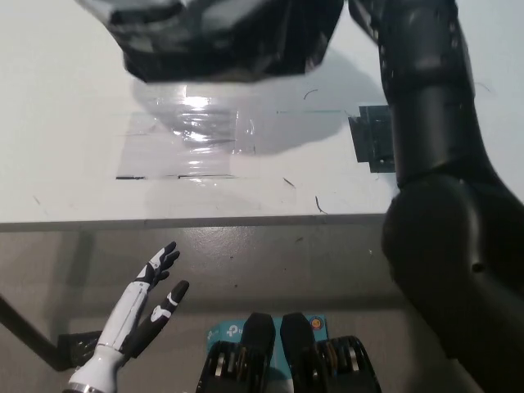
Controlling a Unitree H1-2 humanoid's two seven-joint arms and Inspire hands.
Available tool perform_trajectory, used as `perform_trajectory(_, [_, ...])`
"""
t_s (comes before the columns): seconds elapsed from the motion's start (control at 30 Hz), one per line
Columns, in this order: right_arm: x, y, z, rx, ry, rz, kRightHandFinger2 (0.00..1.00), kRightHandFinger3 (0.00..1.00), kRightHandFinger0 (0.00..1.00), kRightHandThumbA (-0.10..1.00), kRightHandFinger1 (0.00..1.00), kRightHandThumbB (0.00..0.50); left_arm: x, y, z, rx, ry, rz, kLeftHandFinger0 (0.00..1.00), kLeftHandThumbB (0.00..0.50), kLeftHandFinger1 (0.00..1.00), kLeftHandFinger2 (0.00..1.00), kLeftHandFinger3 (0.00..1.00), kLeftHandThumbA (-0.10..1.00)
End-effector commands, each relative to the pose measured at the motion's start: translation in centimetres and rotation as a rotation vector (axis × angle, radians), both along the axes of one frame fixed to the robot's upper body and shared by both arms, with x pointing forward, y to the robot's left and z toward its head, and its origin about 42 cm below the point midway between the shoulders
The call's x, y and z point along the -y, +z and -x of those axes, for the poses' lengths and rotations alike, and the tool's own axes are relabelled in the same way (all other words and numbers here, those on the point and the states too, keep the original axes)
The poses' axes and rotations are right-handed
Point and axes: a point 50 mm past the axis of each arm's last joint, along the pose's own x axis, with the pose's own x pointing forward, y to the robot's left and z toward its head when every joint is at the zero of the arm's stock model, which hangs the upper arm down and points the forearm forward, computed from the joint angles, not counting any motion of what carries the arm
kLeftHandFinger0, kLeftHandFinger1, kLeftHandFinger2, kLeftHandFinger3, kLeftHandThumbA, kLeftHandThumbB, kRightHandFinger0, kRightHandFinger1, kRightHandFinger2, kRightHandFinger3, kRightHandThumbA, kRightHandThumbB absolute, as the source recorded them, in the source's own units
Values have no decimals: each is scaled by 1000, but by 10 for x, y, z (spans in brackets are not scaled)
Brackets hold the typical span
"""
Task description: Use the right hand to pick up a small rectangular container and put it into a plastic bag and lift the bag
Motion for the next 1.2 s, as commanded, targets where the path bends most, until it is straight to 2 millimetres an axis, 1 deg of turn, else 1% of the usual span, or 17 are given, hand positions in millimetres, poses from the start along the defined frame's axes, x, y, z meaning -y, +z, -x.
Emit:
perform_trajectory(0.0, [-13, 233, 90, 422, 125, -260, 633, 813, 0, 512, 199, 20, 3, 24, -12, 86, -37, -12, 1000, 212, 1000, 1000, 1000, 884])
perform_trajectory(0.13, [-9, 234, 95, 453, 105, -246, 626, 782, 0, 555, 174, 8, 2, 26, -12, 82, -36, -10, 1000, 209, 1000, 1000, 1000, 854])
perform_trajectory(0.23, [-8, 196, 71, 355, 80, -229, 686, 894, 0, 574, 277, 0, 4, 25, -11, 82, -40, -15, 1000, 203, 1000, 1000, 1000, 846])
perform_trajectory(0.3, [-10, 165, 54, 278, 54, -189, 684, 916, 0, 554, 294, 1, 4, 26, -11, 81, -44, -16, 1000, 198, 1000, 1000, 1000, 839])
perform_trajectory(0.33, [-12, 135, 40, 209, 39, -149, 657, 886, 0, 551, 286, 0, 5, 26, -11, 83, -49, -23, 1000, 197, 1000, 1000, 1000, 847])
perform_trajectory(0.37, [-12, 135, 40, 209, 39, -149, 657, 886, 0, 551, 286, 0, 5, 26, -11, 83, -49, -23, 1000, 197, 1000, 1000, 1000, 847])
perform_trajectory(0.43, [-17, 99, 25, 135, 44, -108, 608, 837, 0, 550, 288, 0, 6, 26, -11, 87, -53, -25, 1000, 190, 1000, 1000, 1000, 845])
perform_trajectory(0.47, [-24, 68, 14, 72, 46, -68, 622, 875, 0, 561, 290, 10, 6, 26, -11, 92, -58, -29, 1000, 182, 1000, 1000, 1000, 843])
perform_trajectory(0.5, [-28, 58, 11, 50, 50, -56, 628, 886, 0, 579, 278, 12, 6, 27, -12, 97, -59, -32, 1000, 181, 1000, 1000, 1000, 842])
perform_trajectory(0.53, [-28, 58, 10, 48, 51, -56, 632, 887, 0, 586, 271, 6, 6, 28, -13, 98, -60, -33, 1000, 181, 1000, 1000, 1000, 842])
perform_trajectory(0.57, [-30, 64, 12, 58, 53, -56, 633, 811, 0, 542, 211, 30, 6, 30, -15, 100, -58, -36, 1000, 182, 1000, 1000, 1000, 844])
perform_trajectory(0.73, [-34, 74, 17, 99, 57, -52, 661, 855, 0, 524, 225, 14, 4, 29, -15, 97, -59, -36, 1000, 172, 1000, 1000, 1000, 834])
perform_trajectory(0.8, [-32, 70, 16, 83, 44, -49, 632, 858, 0, 555, 215, 0, 4, 28, -13, 98, -66, -39, 1000, 174, 1000, 1000, 1000, 824])
perform_trajectory(0.83, [-31, 65, 15, 76, 37, -43, 648, 875, 0, 547, 234, 0, 4, 27, -13, 96, -66, -54, 1000, 188, 1000, 1000, 1000, 835])
perform_trajectory(0.97, [-34, 54, 14, 62, 26, -21, 649, 858, 0, 531, 251, 0, 4, 27, -11, 97, -66, -57, 1000, 184, 1000, 1000, 1000, 806])
perform_trajectory(1.07, [-39, 43, 12, 55, 26, -12, 657, 888, 0, 502, 258, 2, 5, 27, -11, 91, -65, -55, 1000, 194, 1000, 1000, 1000, 799])
perform_trajectory(1.17, [-43, 31, 8, 31, 25, -5, 685, 973, 0, 443, 259, 25, 6, 28, -13, 97, -69, -53, 1000, 183, 1000, 1000, 1000, 768])
